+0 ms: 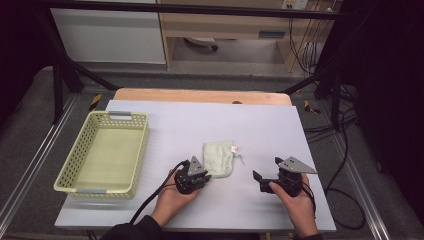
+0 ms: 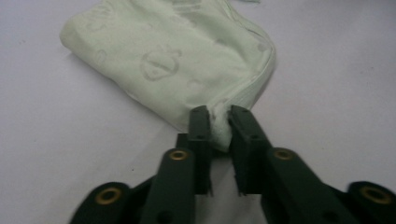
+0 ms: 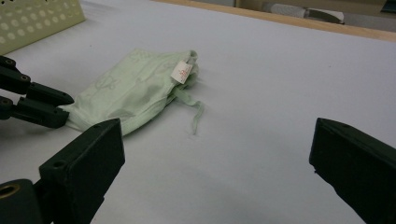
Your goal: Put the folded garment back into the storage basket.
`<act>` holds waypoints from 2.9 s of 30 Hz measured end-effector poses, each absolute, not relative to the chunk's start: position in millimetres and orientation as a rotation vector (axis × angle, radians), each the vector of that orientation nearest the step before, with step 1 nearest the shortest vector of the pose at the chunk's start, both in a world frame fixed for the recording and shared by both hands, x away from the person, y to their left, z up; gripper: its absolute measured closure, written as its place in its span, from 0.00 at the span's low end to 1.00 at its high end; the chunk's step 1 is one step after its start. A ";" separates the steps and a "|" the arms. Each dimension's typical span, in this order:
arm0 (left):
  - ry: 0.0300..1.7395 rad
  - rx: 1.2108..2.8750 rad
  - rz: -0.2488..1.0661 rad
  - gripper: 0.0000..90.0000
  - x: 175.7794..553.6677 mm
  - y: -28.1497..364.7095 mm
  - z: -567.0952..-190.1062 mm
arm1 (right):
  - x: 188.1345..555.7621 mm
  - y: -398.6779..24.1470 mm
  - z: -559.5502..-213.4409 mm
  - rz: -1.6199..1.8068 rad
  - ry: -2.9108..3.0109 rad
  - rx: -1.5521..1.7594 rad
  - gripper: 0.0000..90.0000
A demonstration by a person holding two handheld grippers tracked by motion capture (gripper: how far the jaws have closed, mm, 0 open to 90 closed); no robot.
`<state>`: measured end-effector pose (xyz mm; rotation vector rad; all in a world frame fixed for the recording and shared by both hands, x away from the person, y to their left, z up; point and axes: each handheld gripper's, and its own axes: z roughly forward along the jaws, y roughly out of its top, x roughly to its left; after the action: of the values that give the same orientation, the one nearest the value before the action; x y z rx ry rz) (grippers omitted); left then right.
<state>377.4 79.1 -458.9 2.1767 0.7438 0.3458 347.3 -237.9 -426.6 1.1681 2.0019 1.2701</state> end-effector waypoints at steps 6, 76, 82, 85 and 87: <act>0.776 2.179 0.291 0.97 377.1 84.9 -456.3 | 347.0 -232.8 -426.8 1.267 2.024 1.148 0.04; 1.002 2.031 0.440 0.22 305.4 158.6 -440.3 | 304.3 -95.9 -442.9 1.129 2.574 0.698 0.48; 1.014 2.029 0.440 0.22 306.5 158.7 -440.9 | 307.0 -93.4 -444.7 1.125 2.579 0.691 0.51; 1.029 2.025 0.441 0.22 307.1 158.5 -441.4 | 309.2 -89.2 -447.0 1.114 2.591 0.688 0.50; 1.031 2.029 0.437 0.22 307.5 158.7 -441.3 | 312.1 -87.4 -448.1 1.119 2.587 0.692 0.50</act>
<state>307.5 158.7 -441.3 2.0285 1.0312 0.4371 312.1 -87.4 -448.1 0.6920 2.5866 1.1186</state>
